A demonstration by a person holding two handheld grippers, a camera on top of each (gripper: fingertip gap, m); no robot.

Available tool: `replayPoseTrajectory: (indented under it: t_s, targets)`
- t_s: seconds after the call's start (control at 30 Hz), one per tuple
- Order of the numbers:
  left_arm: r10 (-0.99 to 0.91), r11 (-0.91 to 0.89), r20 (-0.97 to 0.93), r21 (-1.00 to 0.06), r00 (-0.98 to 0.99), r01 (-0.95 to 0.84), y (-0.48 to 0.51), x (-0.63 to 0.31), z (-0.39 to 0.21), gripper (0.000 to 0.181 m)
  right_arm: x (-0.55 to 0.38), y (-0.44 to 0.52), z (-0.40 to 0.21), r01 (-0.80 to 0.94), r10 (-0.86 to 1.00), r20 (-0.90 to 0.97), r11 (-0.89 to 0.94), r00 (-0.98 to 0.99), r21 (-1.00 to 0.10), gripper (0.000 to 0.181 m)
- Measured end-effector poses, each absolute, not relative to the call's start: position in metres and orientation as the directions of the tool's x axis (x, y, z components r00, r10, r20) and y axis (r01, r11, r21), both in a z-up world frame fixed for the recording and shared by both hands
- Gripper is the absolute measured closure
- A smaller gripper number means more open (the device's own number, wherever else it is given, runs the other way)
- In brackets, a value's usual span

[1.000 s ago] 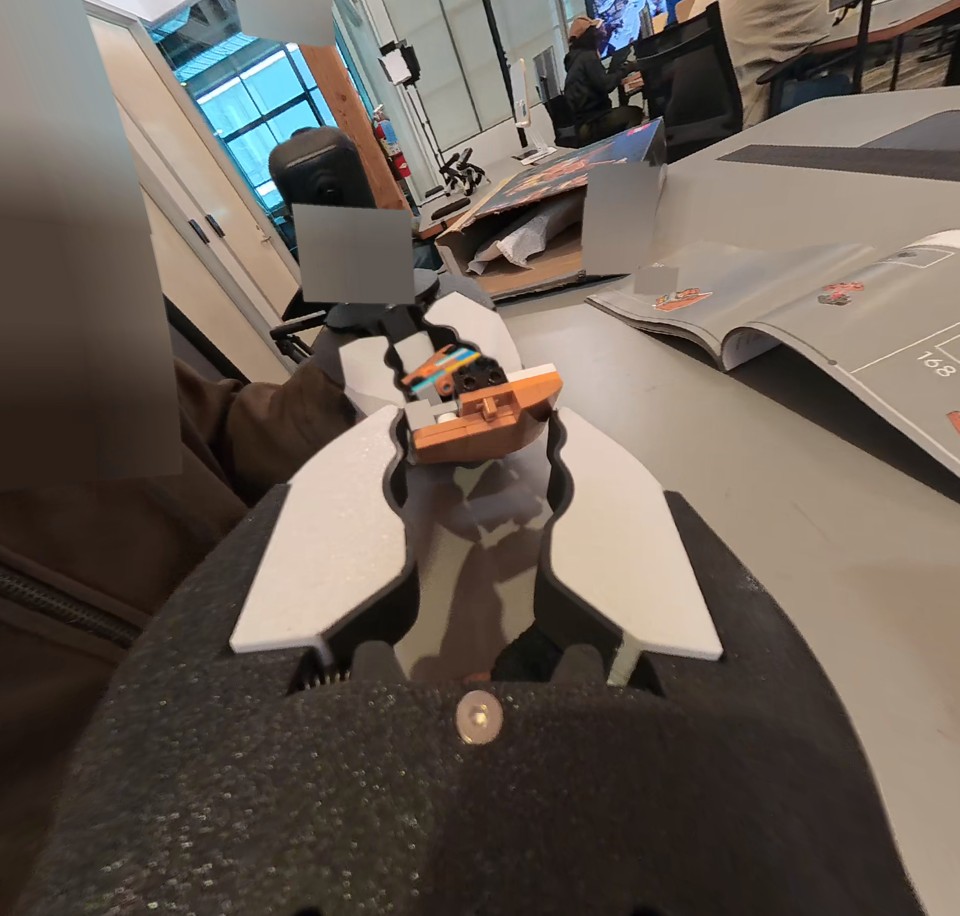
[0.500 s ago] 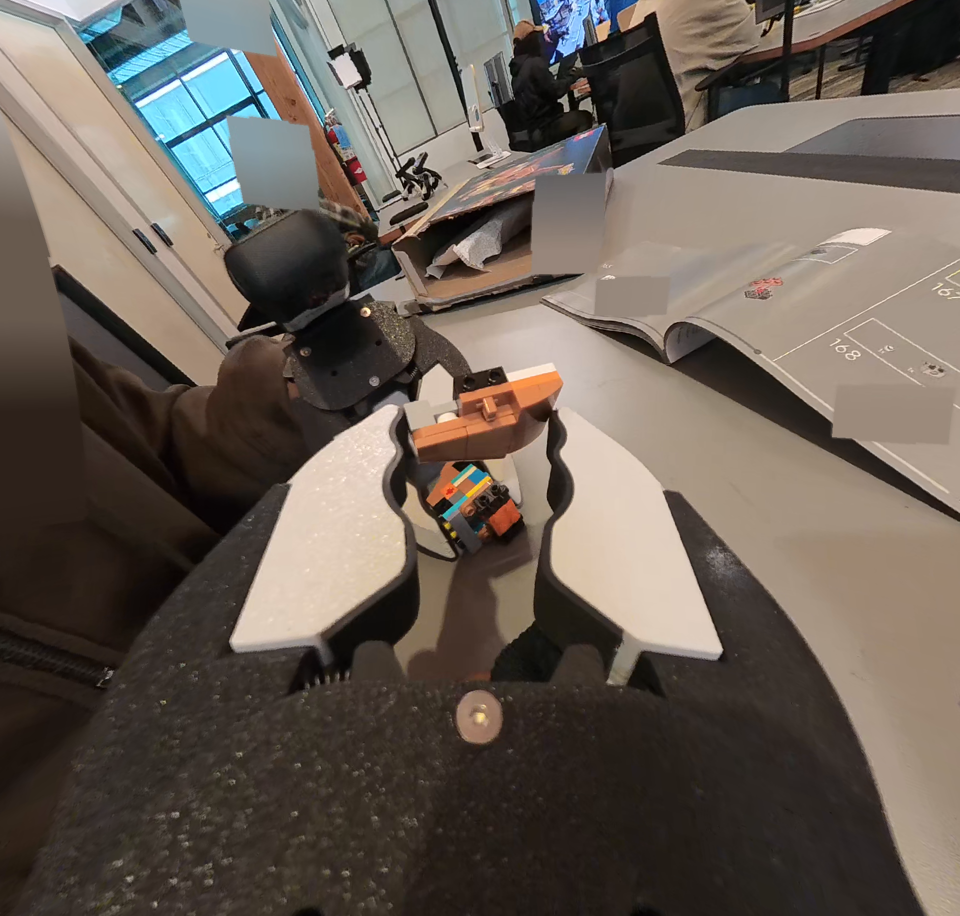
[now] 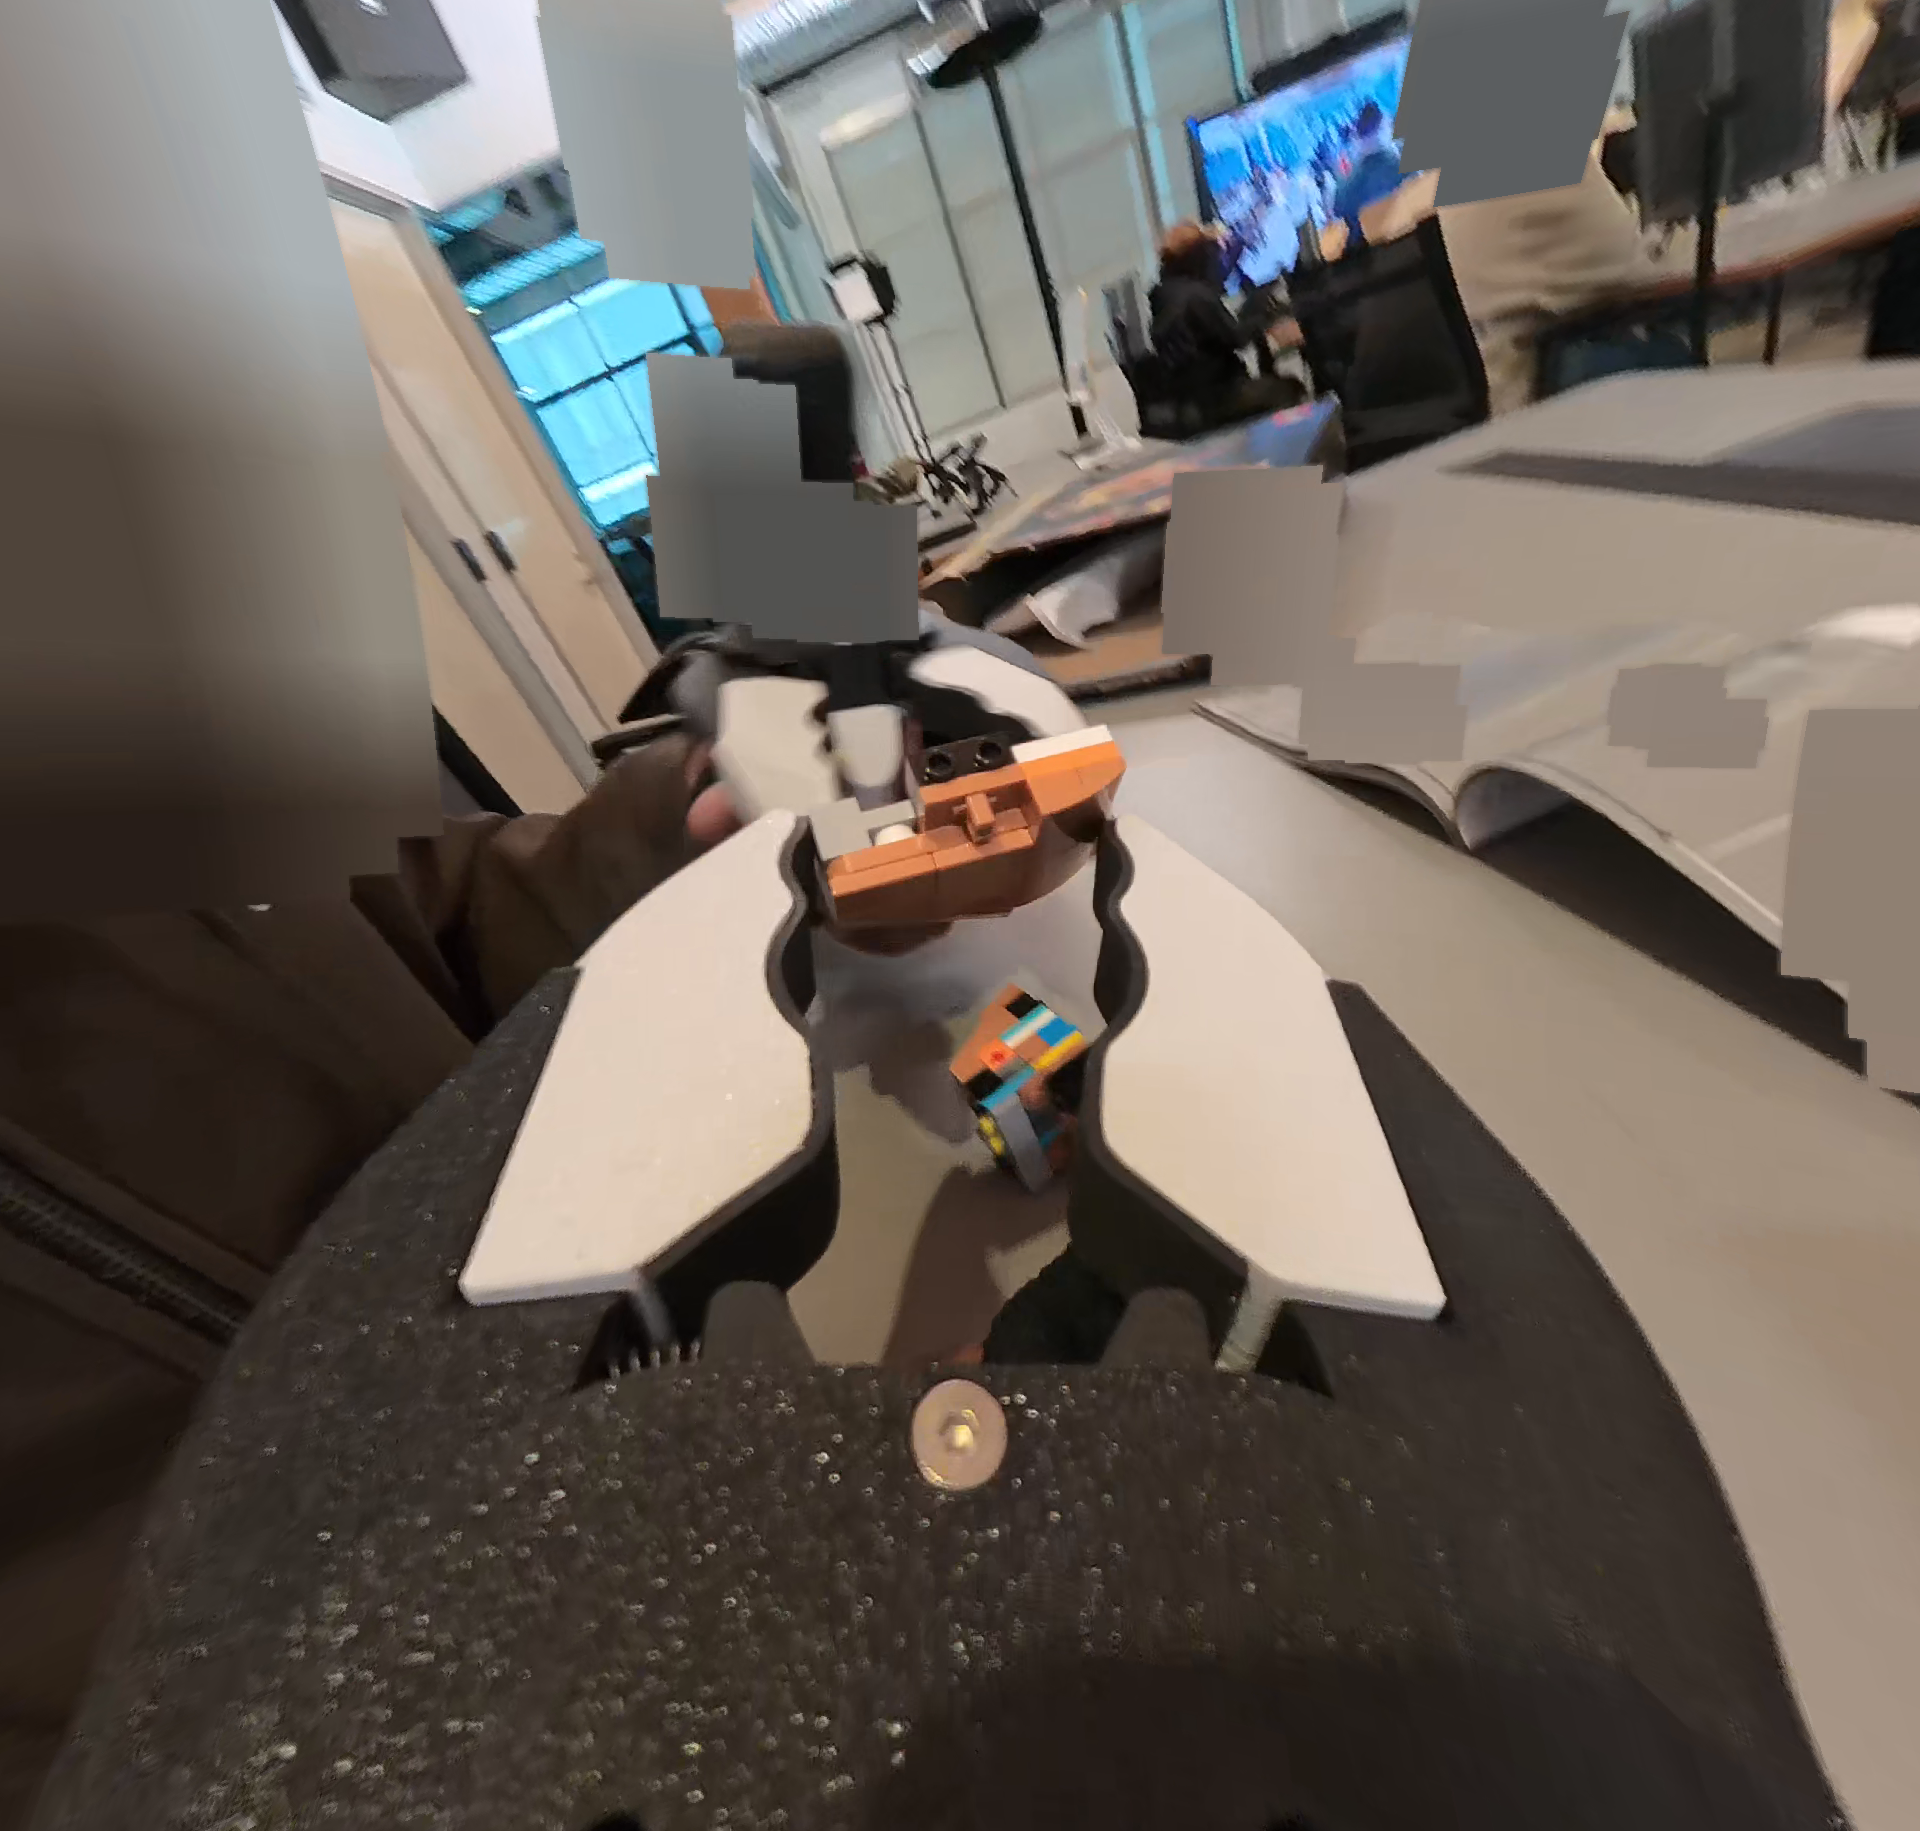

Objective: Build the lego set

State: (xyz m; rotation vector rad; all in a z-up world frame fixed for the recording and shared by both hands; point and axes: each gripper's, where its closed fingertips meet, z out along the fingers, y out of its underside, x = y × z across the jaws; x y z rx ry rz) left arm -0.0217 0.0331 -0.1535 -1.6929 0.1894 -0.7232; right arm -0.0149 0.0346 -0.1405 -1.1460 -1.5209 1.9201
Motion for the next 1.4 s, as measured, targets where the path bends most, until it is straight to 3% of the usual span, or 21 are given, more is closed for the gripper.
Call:
replayPoseTrajectory:
  t_s: [0.2, 0.5, 0.63, 0.77, 0.87, 1.13, 1.27, 1.4]
  targets:
    - [-0.524, -0.372, 0.704, -0.696, 0.48, 0.615, 0.035, -0.016, -0.136, 0.131, -0.005, 0.028, -0.121, 0.008, 0.73, -0.266, -0.336, -0.63, -0.942, 0.13]
    - [-0.523, -0.546, 0.839, -0.465, 0.15, 0.697, 0.033, 0.02, -0.123, 0.137, 0.003, 0.022, -0.106, -0.136, 0.742, -0.165, -0.327, -0.65, -0.935, 0.13]
    - [-0.539, -0.574, 0.842, -0.384, 0.019, 0.724, 0.03, 0.028, -0.114, 0.156, 0.002, 0.017, -0.11, -0.146, 0.754, -0.127, -0.284, -0.645, -0.948, 0.13]
    - [-0.535, -0.552, 0.845, -0.354, 0.005, 0.755, 0.028, 0.021, -0.113, 0.162, 0.001, 0.017, -0.115, -0.136, 0.769, -0.101, -0.238, -0.631, -0.962, 0.13]
    - [-0.525, -0.55, 0.85, -0.363, 0.026, 0.752, 0.024, 0.019, -0.114, 0.163, -0.001, 0.018, -0.122, -0.118, 0.792, -0.041, -0.142, -0.609, -0.983, 0.12]
    - [-0.408, -0.595, 0.909, -0.335, 0.085, 0.731, 0.022, 0.022, -0.134, 0.164, 0.001, 0.015, -0.146, -0.142, 0.78, 0.372, 0.35, -0.503, -0.926, 0.1]
    - [-0.375, -0.627, 0.92, -0.339, 0.11, 0.702, 0.021, 0.029, -0.142, 0.164, 0.003, 0.01, -0.146, -0.143, 0.763, 0.409, 0.393, -0.501, -0.909, 0.103]
    - [-0.361, -0.645, 0.924, -0.343, 0.123, 0.683, 0.02, 0.034, -0.145, 0.164, 0.005, 0.009, -0.149, -0.123, 0.756, 0.409, 0.407, -0.511, -0.905, 0.119]
